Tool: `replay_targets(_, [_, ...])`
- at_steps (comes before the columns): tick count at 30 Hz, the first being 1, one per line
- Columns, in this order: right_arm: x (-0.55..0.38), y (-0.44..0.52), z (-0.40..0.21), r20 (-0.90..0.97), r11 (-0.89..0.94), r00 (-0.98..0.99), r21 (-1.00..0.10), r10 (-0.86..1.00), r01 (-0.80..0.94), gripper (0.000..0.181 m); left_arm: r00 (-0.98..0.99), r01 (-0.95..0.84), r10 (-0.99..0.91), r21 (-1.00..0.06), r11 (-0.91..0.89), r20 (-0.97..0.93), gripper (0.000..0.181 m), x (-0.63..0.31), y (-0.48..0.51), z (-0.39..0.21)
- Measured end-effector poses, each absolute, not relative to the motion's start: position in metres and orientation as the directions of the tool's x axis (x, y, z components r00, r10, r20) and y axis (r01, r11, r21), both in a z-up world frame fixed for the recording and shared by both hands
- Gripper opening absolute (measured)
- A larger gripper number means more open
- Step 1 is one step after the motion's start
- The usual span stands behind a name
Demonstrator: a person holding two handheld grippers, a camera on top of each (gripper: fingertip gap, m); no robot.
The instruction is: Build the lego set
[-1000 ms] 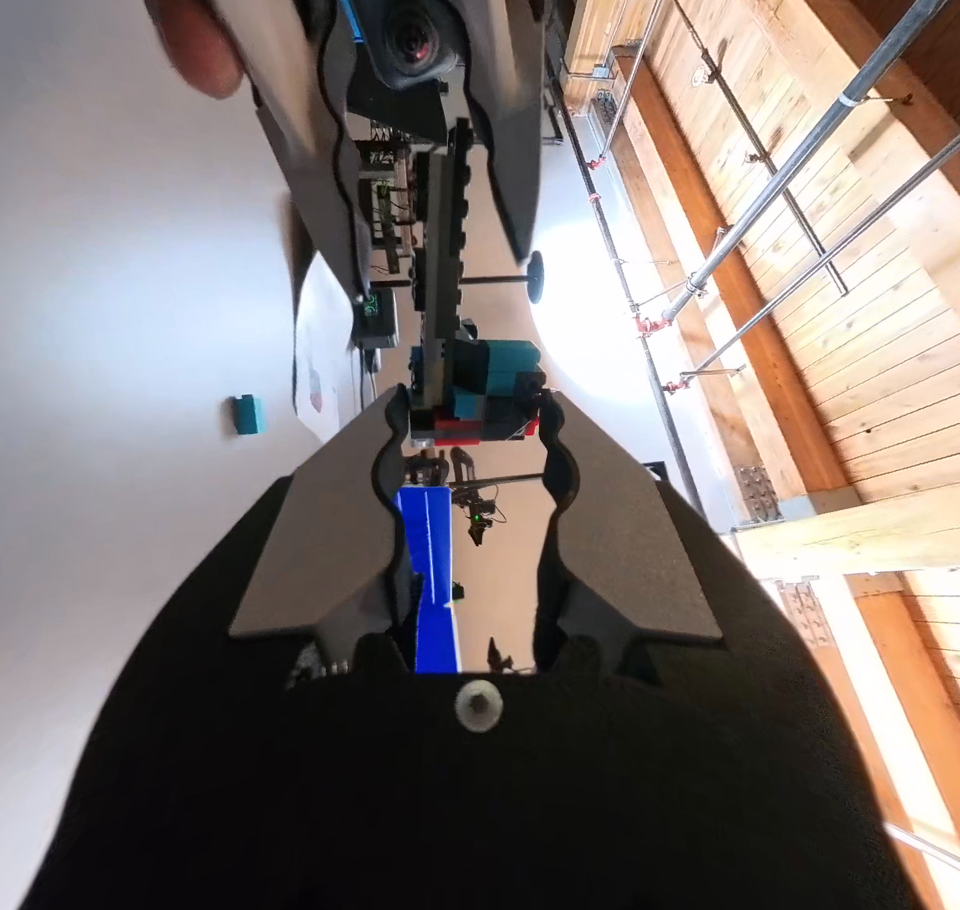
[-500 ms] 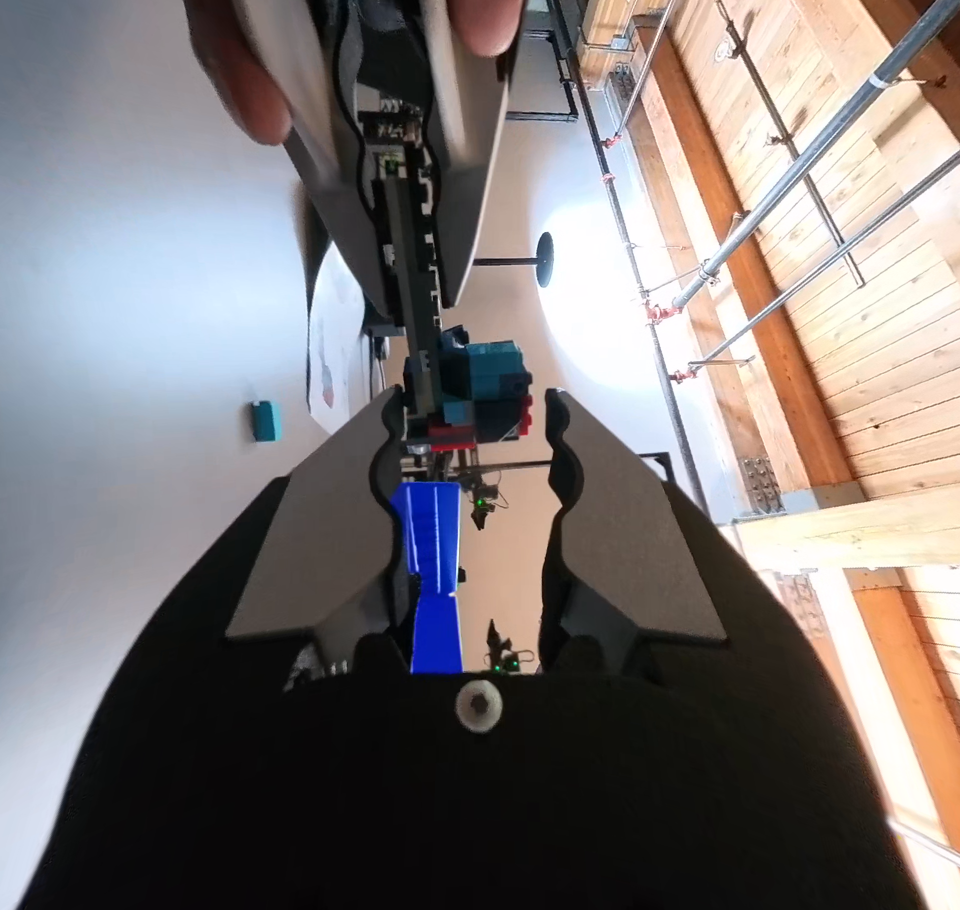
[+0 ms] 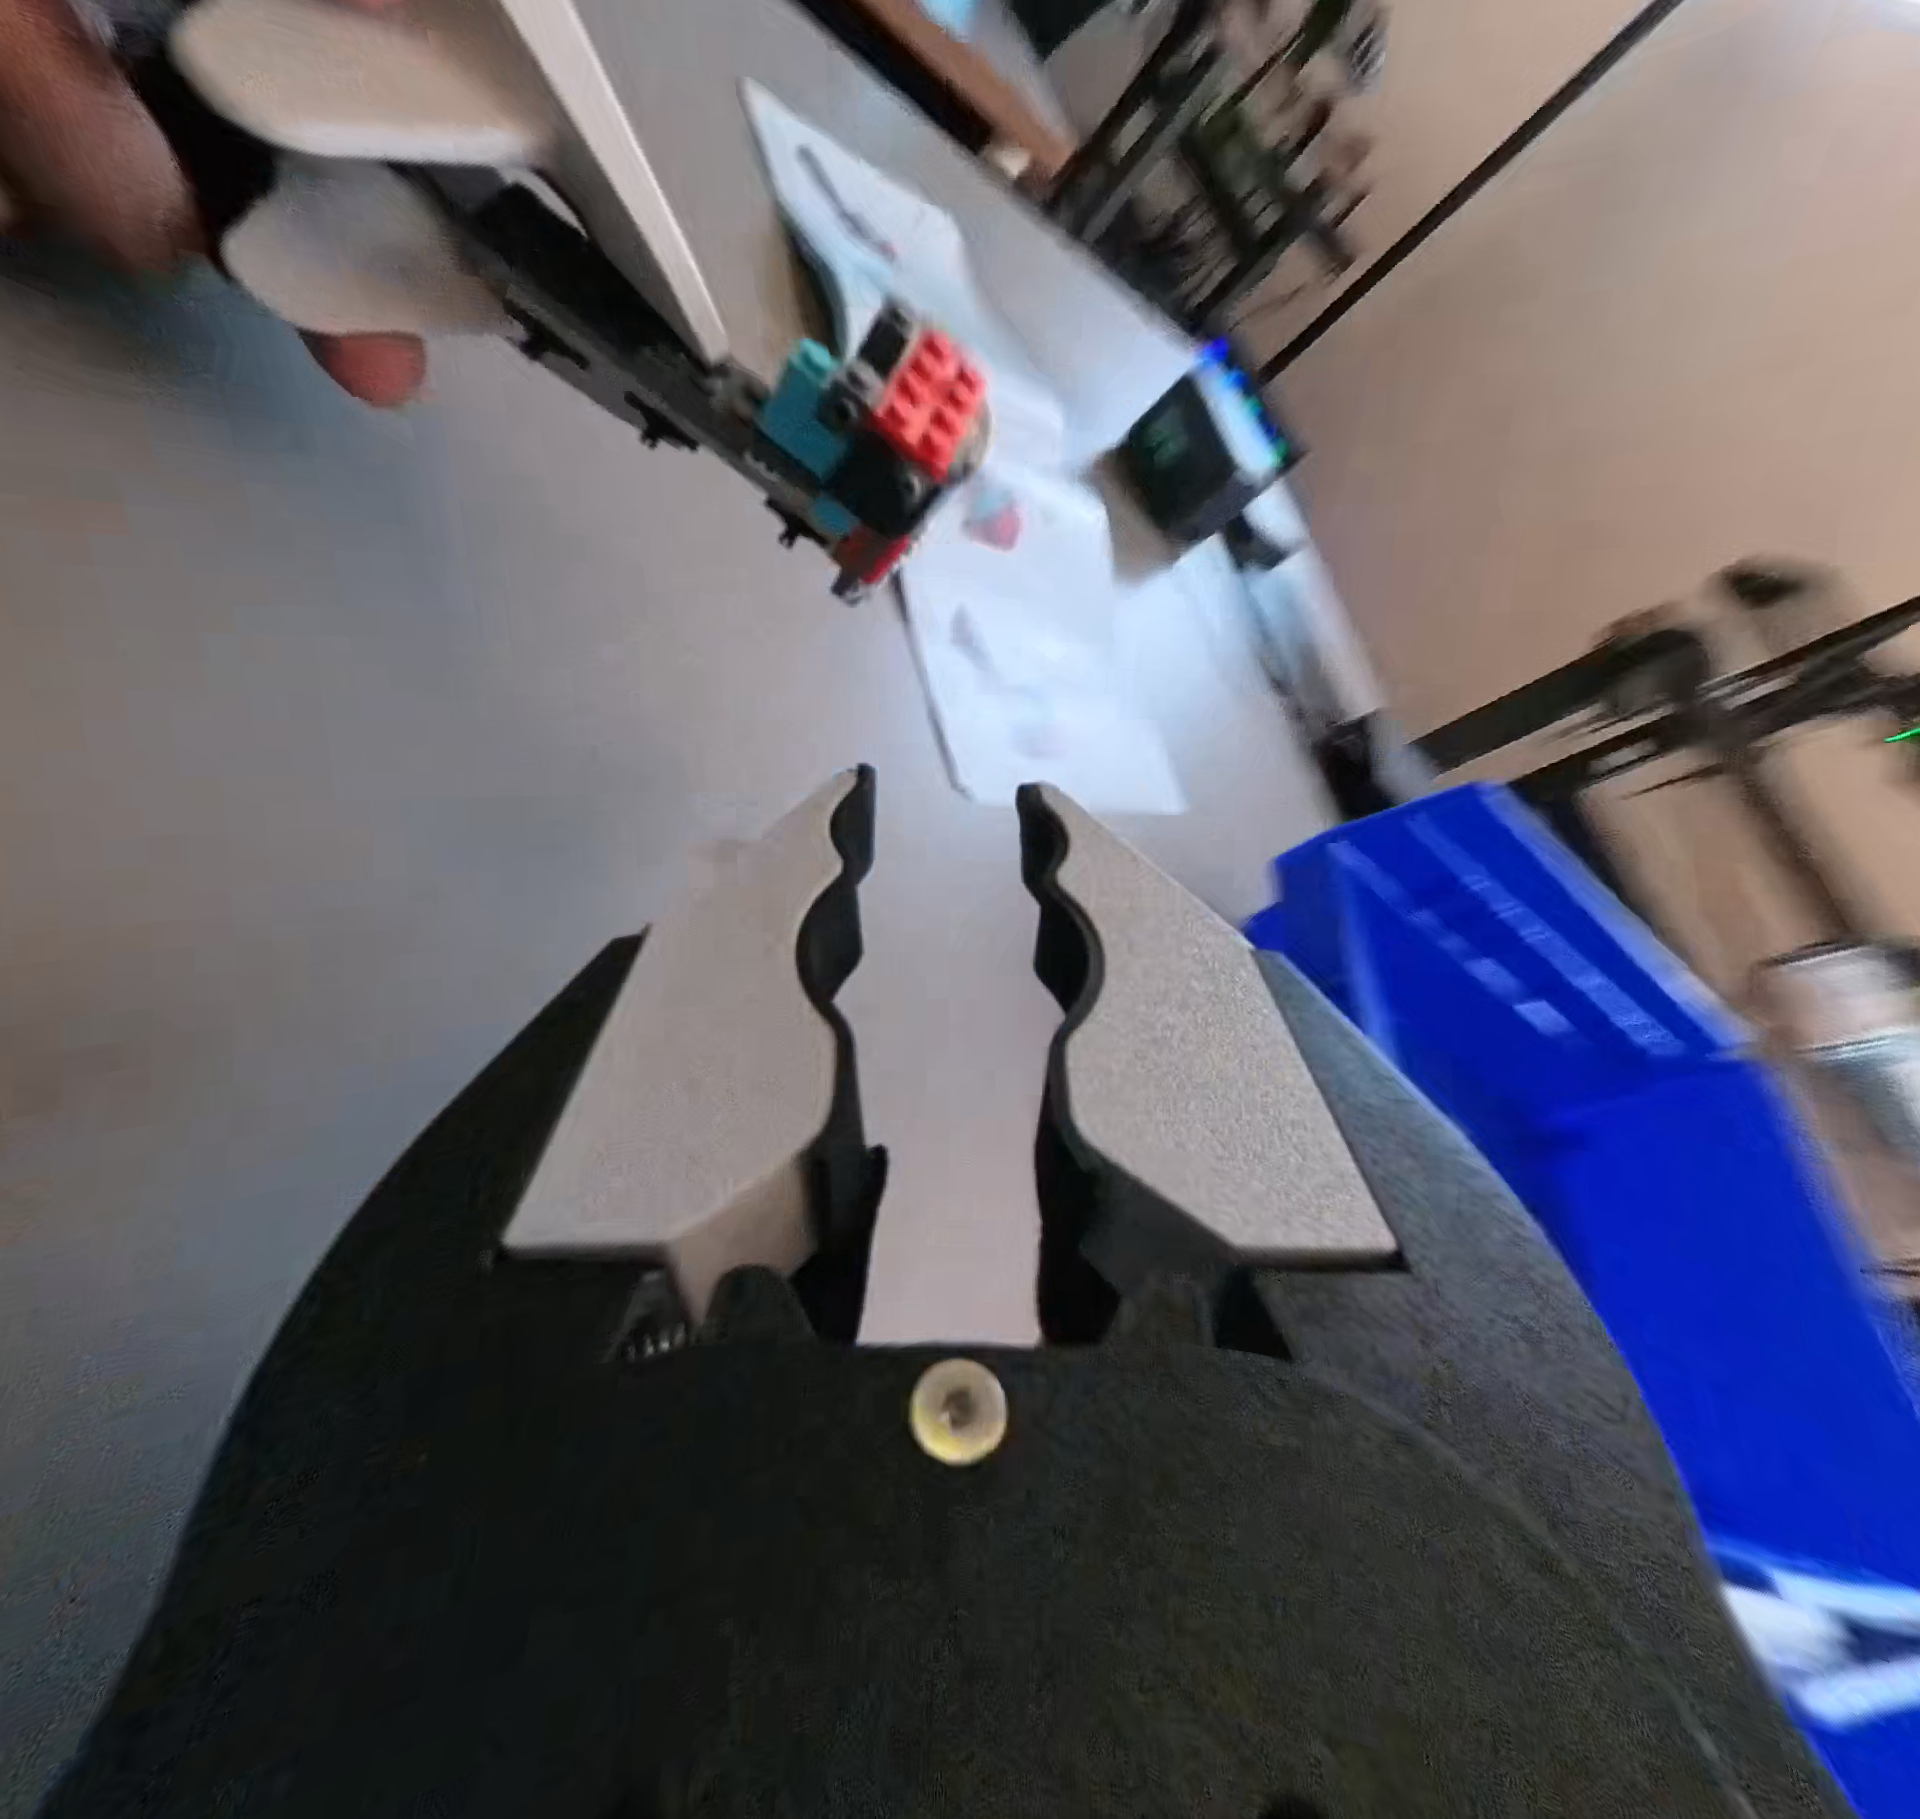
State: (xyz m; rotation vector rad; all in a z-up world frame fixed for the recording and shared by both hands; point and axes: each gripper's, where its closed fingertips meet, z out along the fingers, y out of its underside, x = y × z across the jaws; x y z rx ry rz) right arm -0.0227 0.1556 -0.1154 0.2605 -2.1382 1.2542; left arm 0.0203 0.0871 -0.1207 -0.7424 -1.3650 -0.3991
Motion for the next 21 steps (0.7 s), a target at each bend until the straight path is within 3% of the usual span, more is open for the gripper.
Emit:
replay_targets(4, [-0.032,0.15,-0.144,0.39,0.658,-0.918,-0.71,0.07,-0.252,0.028,0.192,0.66,0.129,-0.225,0.716,0.973,0.016,0.021,0.084,-0.12])
replay_targets(13, [-0.031,0.149,-0.18,0.342,0.769,-0.94,-0.605,0.015,-0.207,0.026,0.214,0.662,0.12,-0.234,0.712,0.969,0.016,0.024,0.079,-0.116])
replay_targets(18, [-0.032,0.152,-0.183,0.365,0.798,-0.923,-0.588,0.12,-0.129,0.012,0.215,0.658,0.102,-0.222,0.719,0.971,0.016,0.024,0.072,-0.115])
replay_targets(21, [-0.033,0.158,-0.183,0.306,0.793,-0.9,-0.605,0.311,0.068,0.011,0.217,0.659,0.102,-0.222,0.719,0.971,0.016,0.024,0.071,-0.115])
